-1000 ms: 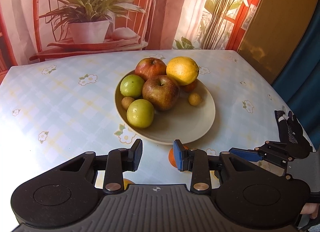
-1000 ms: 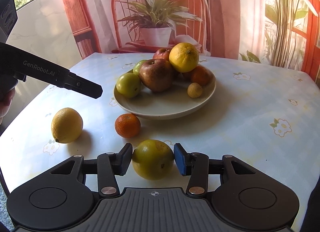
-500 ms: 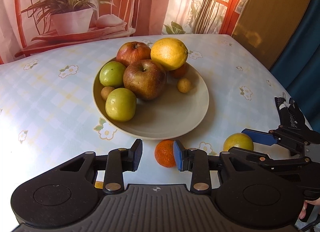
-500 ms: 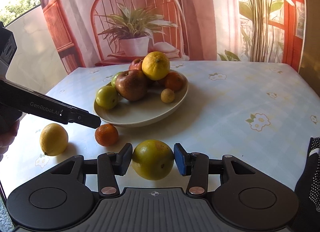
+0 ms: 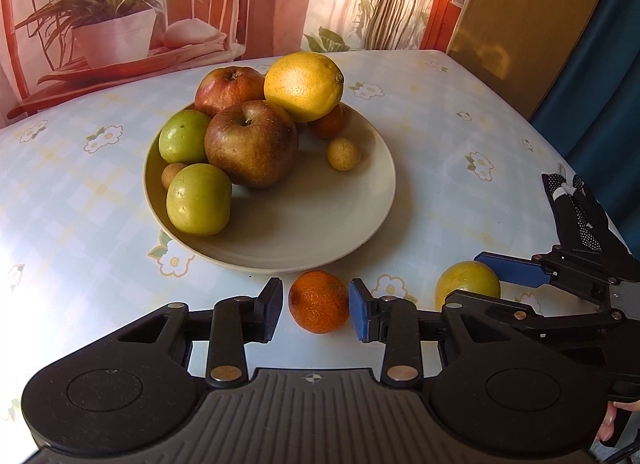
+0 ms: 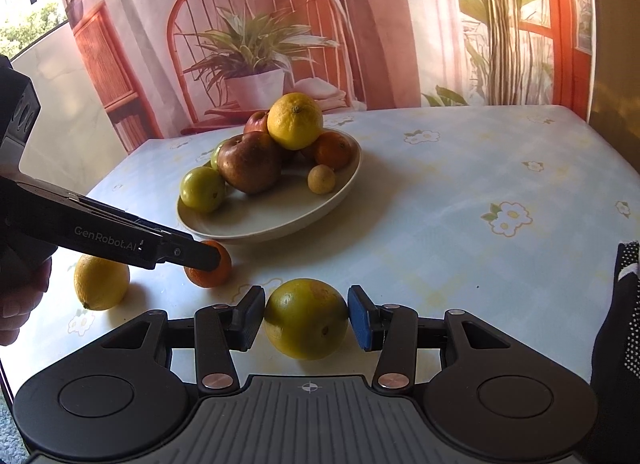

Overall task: Organize fruits
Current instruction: 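Move left tool to a tangerine while right tool holds the lime, then close left tool on the tangerine and lift it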

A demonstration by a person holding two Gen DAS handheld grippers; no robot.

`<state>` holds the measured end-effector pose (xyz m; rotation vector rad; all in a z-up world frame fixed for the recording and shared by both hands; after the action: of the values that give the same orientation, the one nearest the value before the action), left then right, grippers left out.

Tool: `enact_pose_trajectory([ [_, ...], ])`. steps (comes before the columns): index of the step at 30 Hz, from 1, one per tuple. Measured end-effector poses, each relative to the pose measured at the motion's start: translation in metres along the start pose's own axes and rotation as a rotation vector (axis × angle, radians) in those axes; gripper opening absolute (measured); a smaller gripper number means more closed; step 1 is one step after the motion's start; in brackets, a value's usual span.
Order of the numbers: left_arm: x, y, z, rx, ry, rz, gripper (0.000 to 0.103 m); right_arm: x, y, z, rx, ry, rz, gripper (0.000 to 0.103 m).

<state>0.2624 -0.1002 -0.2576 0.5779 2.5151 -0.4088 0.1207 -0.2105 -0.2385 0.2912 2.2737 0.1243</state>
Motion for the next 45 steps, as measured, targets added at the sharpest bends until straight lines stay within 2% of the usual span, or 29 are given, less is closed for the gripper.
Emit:
enact_pose_trajectory([
  [6, 0.005, -0.004, 0.006, -0.002, 0.037, 0.019, 0.038, 0.002, -0.003, -0.001, -0.012, -0.006, 0.021, 0.042],
  [18, 0.012, 0.001, 0.002, 0.003, 0.019, -0.009, 0.037, 0.003, -0.004, -0.001, -0.015, -0.009, 0.024, 0.043],
  [34, 0.022, 0.014, -0.03, -0.004, -0.085, -0.133, 0.037, 0.005, -0.003, 0.001, -0.014, -0.011, 0.027, 0.043],
  [45, 0.024, 0.013, -0.041, -0.016, -0.126, -0.133, 0.037, 0.005, -0.004, 0.001, -0.011, -0.016, 0.034, 0.042],
])
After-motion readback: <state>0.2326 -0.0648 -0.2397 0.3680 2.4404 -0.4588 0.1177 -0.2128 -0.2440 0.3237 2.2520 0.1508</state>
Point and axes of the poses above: each gripper's, at about its wrist camera, not at the fingertips, and z roughly the way its jaws point, y to its left, x to its underside, the point moved 5 cm from there along z, roughly the way its jaws point, and after that the axes turned 5 degrees about -z, right-handed, at the moved point
